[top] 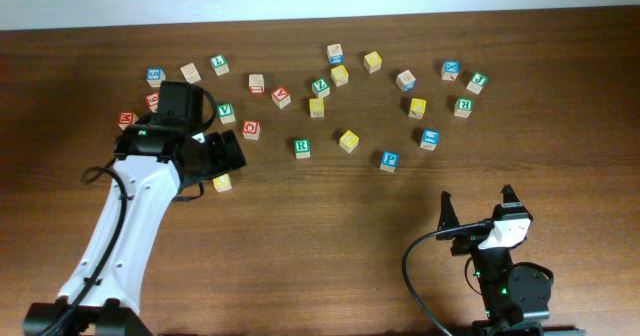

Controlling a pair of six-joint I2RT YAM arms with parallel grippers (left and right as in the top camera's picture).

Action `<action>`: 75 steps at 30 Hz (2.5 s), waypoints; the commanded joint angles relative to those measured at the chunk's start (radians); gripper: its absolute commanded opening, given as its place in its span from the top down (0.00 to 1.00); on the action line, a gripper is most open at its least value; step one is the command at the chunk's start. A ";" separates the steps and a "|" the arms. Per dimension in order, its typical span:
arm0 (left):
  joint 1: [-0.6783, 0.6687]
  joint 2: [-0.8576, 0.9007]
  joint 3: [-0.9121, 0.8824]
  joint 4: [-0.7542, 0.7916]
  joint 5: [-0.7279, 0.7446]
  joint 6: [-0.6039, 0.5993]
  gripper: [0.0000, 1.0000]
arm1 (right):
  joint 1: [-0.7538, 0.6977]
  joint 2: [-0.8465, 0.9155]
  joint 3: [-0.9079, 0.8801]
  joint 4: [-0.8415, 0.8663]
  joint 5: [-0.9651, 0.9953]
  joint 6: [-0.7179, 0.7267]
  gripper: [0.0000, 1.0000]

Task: Spell out CVPR
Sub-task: 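Close the left gripper on the yellow C block and lift it, then lower the yellow C block at table center and open the left gripper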

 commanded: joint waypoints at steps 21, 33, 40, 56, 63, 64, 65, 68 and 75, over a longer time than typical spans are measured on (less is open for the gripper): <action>-0.005 0.143 -0.253 0.439 -0.190 0.025 0.12 | -0.008 -0.006 -0.005 -0.005 0.002 0.000 0.02; -0.005 0.314 -0.253 0.492 -0.122 0.026 0.52 | -0.008 -0.006 -0.005 -0.005 0.002 0.000 0.02; -0.005 0.314 -0.245 0.446 -0.122 0.026 0.63 | -0.008 -0.006 -0.005 -0.005 0.002 0.000 0.02; -0.005 0.314 -0.099 0.275 0.093 0.138 0.75 | -0.008 -0.006 -0.005 -0.005 0.002 0.000 0.02; -0.150 0.314 -0.064 0.211 0.339 0.185 0.80 | -0.008 -0.006 -0.005 -0.005 0.002 0.000 0.02; -0.201 0.314 -0.064 0.218 0.337 0.183 0.80 | -0.008 -0.006 -0.005 -0.005 0.002 0.000 0.02; -0.241 0.314 -0.064 0.225 0.312 0.171 0.80 | -0.008 -0.006 -0.005 -0.005 0.002 0.000 0.02; -0.364 0.314 -0.071 0.224 0.110 0.016 0.79 | -0.008 -0.006 -0.005 -0.005 0.002 0.000 0.02; -0.491 0.329 -0.072 0.256 -0.063 -0.074 0.76 | -0.008 -0.006 -0.005 -0.005 0.002 0.000 0.02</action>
